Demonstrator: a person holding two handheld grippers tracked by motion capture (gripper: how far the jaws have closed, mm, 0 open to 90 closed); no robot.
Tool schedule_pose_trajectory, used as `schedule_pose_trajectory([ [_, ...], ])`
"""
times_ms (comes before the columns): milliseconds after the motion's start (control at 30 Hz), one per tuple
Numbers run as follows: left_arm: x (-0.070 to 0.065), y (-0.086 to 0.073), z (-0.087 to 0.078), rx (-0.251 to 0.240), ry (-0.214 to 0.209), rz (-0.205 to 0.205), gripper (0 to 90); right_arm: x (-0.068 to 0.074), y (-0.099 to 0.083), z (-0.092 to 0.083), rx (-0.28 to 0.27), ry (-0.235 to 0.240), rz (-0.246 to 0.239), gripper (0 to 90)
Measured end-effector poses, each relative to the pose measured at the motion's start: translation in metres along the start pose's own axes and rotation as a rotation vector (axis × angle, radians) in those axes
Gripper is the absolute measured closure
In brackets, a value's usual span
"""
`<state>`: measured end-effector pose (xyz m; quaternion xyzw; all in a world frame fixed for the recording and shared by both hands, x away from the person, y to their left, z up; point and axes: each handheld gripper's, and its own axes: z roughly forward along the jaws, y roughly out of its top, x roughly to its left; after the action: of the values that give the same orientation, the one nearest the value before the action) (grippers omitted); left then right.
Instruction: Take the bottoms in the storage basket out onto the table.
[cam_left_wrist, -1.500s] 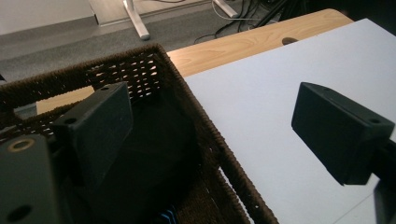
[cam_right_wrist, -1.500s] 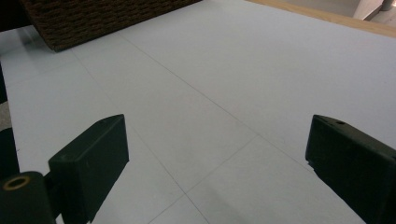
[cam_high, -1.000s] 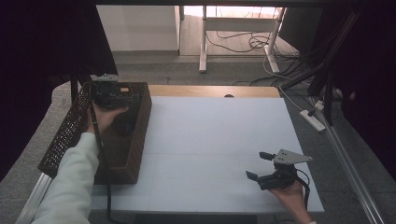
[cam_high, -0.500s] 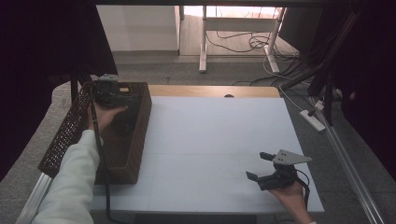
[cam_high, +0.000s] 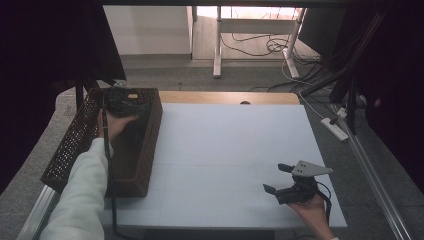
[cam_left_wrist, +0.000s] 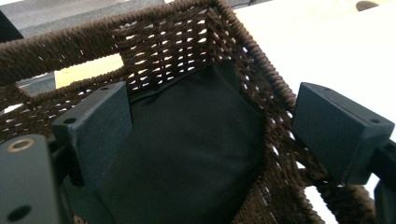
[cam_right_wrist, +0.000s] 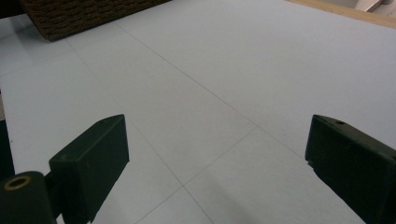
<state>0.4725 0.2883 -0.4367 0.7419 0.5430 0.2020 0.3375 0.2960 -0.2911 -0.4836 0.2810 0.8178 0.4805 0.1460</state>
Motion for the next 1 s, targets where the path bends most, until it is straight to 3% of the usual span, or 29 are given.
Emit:
schedule_pose_trajectory([
  [233,0.001,0.0,0.01,0.041,0.002,0.011,11.3,0.0,-0.001,0.001,0.007,-0.003,0.002,6.1],
  [700,0.01,-0.01,0.024,0.116,-0.001,-0.042,6.4,0.0,-0.001,0.002,0.012,0.003,0.002,6.1],
  [1000,0.014,-0.014,0.03,0.163,-0.008,-0.056,5.1,0.0,-0.001,0.003,0.025,0.002,0.003,6.1],
])
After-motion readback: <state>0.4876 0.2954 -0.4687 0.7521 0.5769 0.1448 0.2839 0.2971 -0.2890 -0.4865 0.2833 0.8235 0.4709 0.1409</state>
